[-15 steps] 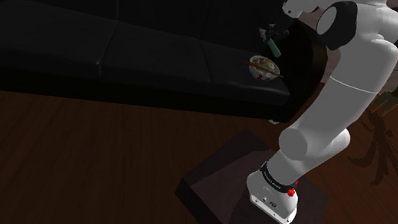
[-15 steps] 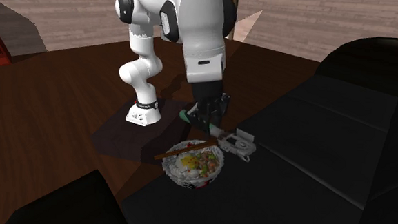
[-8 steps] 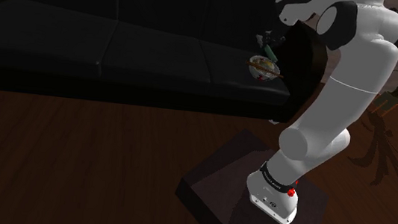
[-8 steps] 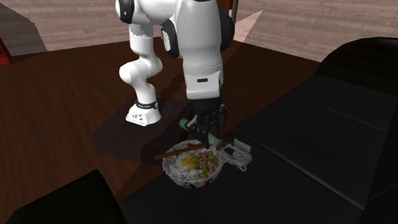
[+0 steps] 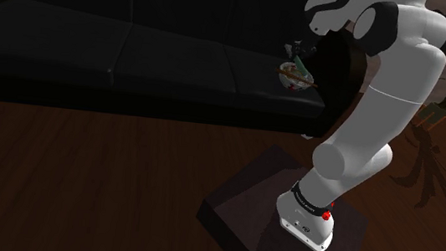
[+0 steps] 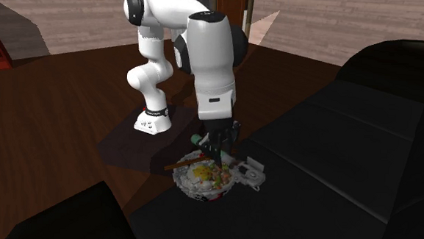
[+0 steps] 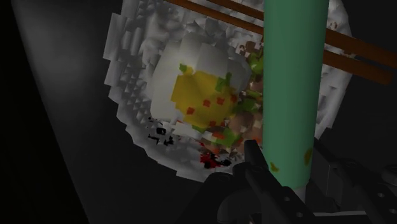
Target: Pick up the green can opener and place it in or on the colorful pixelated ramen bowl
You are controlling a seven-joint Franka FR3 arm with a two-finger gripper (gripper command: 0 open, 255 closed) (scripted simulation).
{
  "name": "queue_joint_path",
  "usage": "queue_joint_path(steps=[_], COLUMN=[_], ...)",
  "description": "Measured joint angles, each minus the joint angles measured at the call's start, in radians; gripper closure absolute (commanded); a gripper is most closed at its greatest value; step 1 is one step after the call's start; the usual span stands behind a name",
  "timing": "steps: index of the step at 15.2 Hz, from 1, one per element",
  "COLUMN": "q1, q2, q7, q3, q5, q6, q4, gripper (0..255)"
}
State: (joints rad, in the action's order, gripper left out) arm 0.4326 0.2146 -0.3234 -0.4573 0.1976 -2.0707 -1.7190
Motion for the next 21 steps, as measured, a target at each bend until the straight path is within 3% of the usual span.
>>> queue_joint_path(steps=[3,4,10,15,21], q1=[0.000,0.000,0.000,-0.002,-0.001], q2=[0.000,0.001,0.001,-0.038,-0.043], q7=[0.000,0.000,0.000,0.017,0.017], q3=[0.000,0.000,0.000,-0.007,-0.008], q5=[0.000,0.000,0.001,-0.024,-0.027], q6=[-0.001,-0.001,-0.001,0.091,0.107], q4=[-0.001,-0.001,0.000,0.060,0.071], gripper=[255,0,0,0,0])
